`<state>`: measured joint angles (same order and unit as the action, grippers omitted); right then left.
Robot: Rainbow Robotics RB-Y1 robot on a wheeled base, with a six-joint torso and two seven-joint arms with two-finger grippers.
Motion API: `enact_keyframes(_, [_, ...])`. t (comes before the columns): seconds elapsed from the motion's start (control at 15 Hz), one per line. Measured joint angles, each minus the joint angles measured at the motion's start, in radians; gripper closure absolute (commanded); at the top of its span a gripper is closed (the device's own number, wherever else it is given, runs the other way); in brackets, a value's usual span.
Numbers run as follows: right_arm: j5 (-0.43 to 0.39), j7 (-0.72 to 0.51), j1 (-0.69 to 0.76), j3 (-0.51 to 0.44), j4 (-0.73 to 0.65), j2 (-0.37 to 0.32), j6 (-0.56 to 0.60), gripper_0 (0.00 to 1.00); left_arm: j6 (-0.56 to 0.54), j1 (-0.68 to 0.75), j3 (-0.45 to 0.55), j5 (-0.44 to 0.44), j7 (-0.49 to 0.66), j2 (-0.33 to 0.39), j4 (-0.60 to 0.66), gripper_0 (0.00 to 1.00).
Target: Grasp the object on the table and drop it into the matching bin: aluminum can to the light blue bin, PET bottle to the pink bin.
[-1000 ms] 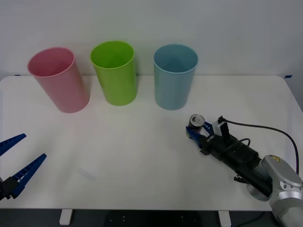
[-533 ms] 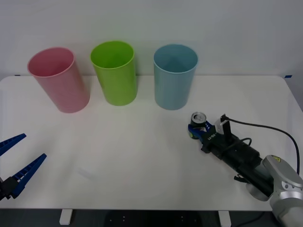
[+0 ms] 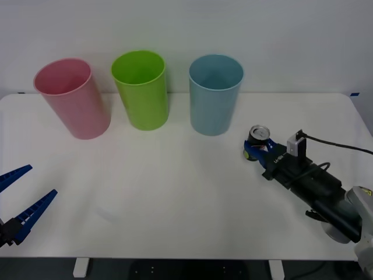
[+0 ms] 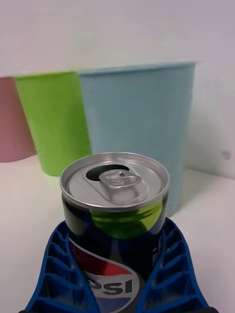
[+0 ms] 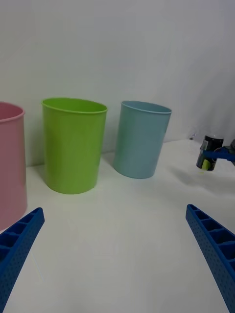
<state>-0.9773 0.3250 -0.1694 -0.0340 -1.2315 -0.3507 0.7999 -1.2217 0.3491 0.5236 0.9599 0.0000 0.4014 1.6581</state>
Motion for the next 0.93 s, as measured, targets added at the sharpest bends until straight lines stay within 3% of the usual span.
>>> enact_keyframes(0.4, [-0.039, -0.225, 0.109, -0.039, -0.255, -0.047, -0.001, 1.0, 0.0, 0.0, 0.0, 0.0, 0.0, 0.0, 0.0, 0.0])
enact_keyframes(0.6, [-0.084, -0.357, 0.115, -0.078, -0.332, -0.061, 0.017, 1.0, 0.0, 0.0, 0.0, 0.0, 0.0, 0.0, 0.0, 0.0])
enact_keyframes(0.93, [-0.089, -0.565, 0.081, -0.096, -0.428, -0.13, 0.017, 1.0, 0.0, 0.0, 0.0, 0.0, 0.0, 0.0, 0.0, 0.0])
